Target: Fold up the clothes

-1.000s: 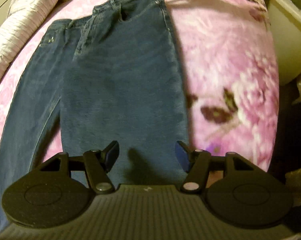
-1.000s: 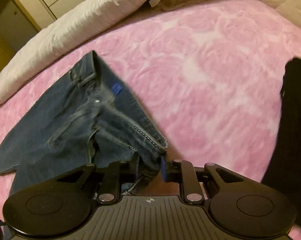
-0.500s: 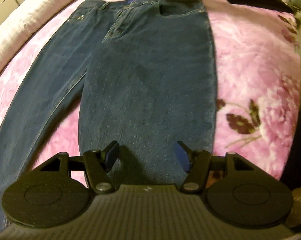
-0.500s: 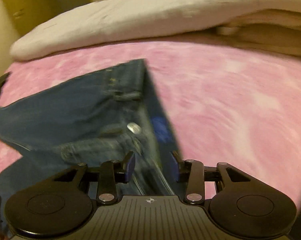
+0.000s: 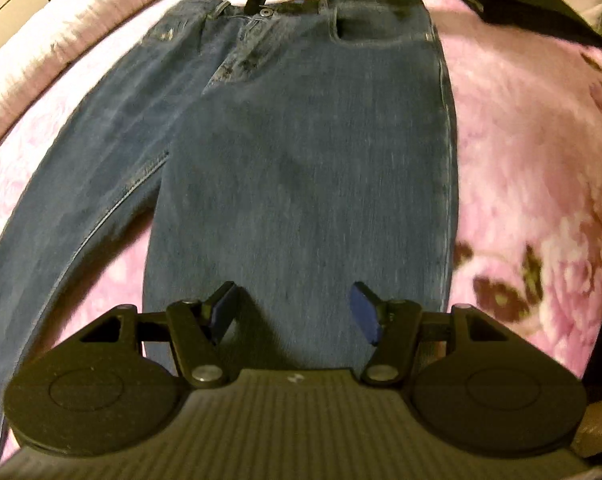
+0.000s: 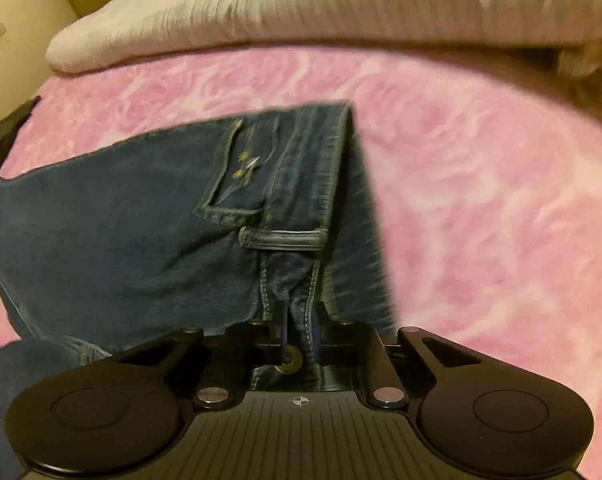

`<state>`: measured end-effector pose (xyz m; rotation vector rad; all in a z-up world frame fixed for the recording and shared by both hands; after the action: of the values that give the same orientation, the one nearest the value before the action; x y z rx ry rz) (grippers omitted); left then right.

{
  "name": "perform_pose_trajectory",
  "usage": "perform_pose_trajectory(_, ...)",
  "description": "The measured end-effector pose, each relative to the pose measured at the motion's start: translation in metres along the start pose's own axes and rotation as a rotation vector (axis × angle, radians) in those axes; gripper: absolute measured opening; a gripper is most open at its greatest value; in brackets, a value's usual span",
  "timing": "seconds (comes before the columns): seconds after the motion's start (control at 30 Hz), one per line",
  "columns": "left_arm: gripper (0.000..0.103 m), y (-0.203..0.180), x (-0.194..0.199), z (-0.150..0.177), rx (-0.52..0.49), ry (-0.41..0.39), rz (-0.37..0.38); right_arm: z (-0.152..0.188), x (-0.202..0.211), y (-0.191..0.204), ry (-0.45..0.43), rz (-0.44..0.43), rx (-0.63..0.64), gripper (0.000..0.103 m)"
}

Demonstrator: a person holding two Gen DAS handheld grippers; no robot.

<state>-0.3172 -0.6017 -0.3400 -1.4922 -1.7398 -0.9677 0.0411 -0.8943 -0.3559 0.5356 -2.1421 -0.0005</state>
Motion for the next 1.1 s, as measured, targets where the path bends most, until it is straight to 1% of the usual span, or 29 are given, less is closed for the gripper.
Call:
perform_pose_trajectory(0.07,0.057,0.002,-0.004,-0.004,0.0,-0.004,0.006,-0.004,0.005,-0.009,-0.013,0.009,0.006,0.007)
perform_pose_trajectory(0.17,0.057,0.004,-0.011,-0.01,0.0,-0.009,0.016,0.003,-0.005,-0.006,0.014,0.026,0.019,0.008)
perform_pose_trajectory(0.27,0.057,0.005,-0.011,-0.009,-0.011,-0.007,0.025,0.002,0.011,-0.011,-0.031,0.033,-0.024,0.01)
perform_pose_trajectory(0.33,0.057,0.006,-0.008,-0.006,-0.012,-0.002,0.027,0.002,0.022,-0.014,-0.061,0.038,-0.053,0.019)
perform_pose_trajectory(0.37,0.057,0.007,-0.007,-0.003,-0.007,0.001,0.026,0.002,0.028,-0.016,-0.076,0.041,-0.067,0.021)
perform_pose_trajectory(0.4,0.057,0.008,-0.006,0.0,0.002,0.005,0.026,0.005,0.038,-0.02,-0.084,0.038,-0.088,0.028)
perform_pose_trajectory(0.43,0.057,0.01,-0.005,0.002,0.012,0.008,0.025,0.01,0.047,-0.022,-0.084,0.018,-0.114,0.036)
perform_pose_trajectory(0.47,0.058,0.011,-0.005,0.005,0.021,0.012,0.025,0.016,0.053,-0.022,-0.077,-0.003,-0.123,0.039)
perform_pose_trajectory(0.5,0.058,0.012,-0.005,0.007,0.029,0.015,0.025,0.022,0.053,-0.017,-0.051,-0.011,-0.098,0.041)
perform_pose_trajectory(0.57,0.058,0.012,-0.005,0.01,0.03,0.018,0.026,0.036,0.053,-0.008,0.001,-0.027,-0.049,0.041)
perform_pose_trajectory(0.6,0.058,0.011,-0.005,0.01,0.023,0.018,0.026,0.045,0.048,-0.002,0.041,-0.022,0.0,0.039)
perform_pose_trajectory(0.63,0.058,0.011,-0.005,0.01,0.018,0.017,0.025,0.049,0.045,0.003,0.052,-0.002,0.04,0.02)
perform_pose_trajectory(0.67,0.058,0.011,-0.004,0.01,0.019,0.015,0.024,0.049,0.044,0.004,0.048,0.01,0.051,0.019)
perform_pose_trajectory(0.7,0.058,0.012,-0.003,0.01,0.021,0.012,0.022,0.049,0.042,0.005,0.044,0.022,0.062,0.004)
perform_pose_trajectory(0.83,0.058,0.015,0.016,0.019,0.068,0.008,-0.012,0.045,0.047,0.015,0.038,0.111,0.09,0.005)
perform_pose_trajectory(0.9,0.058,0.019,0.037,0.032,0.126,0.016,-0.046,0.043,0.05,0.02,0.035,0.156,0.105,0.006)
perform_pose_trajectory(0.97,0.058,0.023,0.063,0.05,0.181,0.032,-0.084,0.042,0.052,0.025,0.031,0.201,0.119,0.012)
perform_pose_trajectory(1.0,0.058,0.025,0.077,0.061,0.204,0.043,-0.106,0.041,0.053,0.028,0.03,0.223,0.126,0.021)
perform_pose_trajectory(1.03,0.058,0.026,0.09,0.074,0.216,0.062,-0.131,0.04,0.058,0.039,0.013,0.266,0.171,0.031)
perform_pose_trajectory(1.07,0.058,0.028,0.103,0.087,0.229,0.081,-0.157,0.039,0.065,0.054,-0.014,0.282,0.215,0.035)
perform_pose_trajectory(1.1,0.059,0.03,0.116,0.102,0.246,0.106,-0.185,0.038,0.069,0.067,-0.038,0.291,0.247,0.041)
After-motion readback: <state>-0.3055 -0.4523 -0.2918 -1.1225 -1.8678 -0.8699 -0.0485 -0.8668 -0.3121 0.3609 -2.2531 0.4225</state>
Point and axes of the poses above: each gripper's, at about its wrist camera, not at the fingertips, and x roughly against the way its jaws point, y to its left, z to its underside, the point moved 3 cm from there along -x, roughly the way its jaws point, and after that the axes turned 8 degrees about -y, right-handed, at the moved point
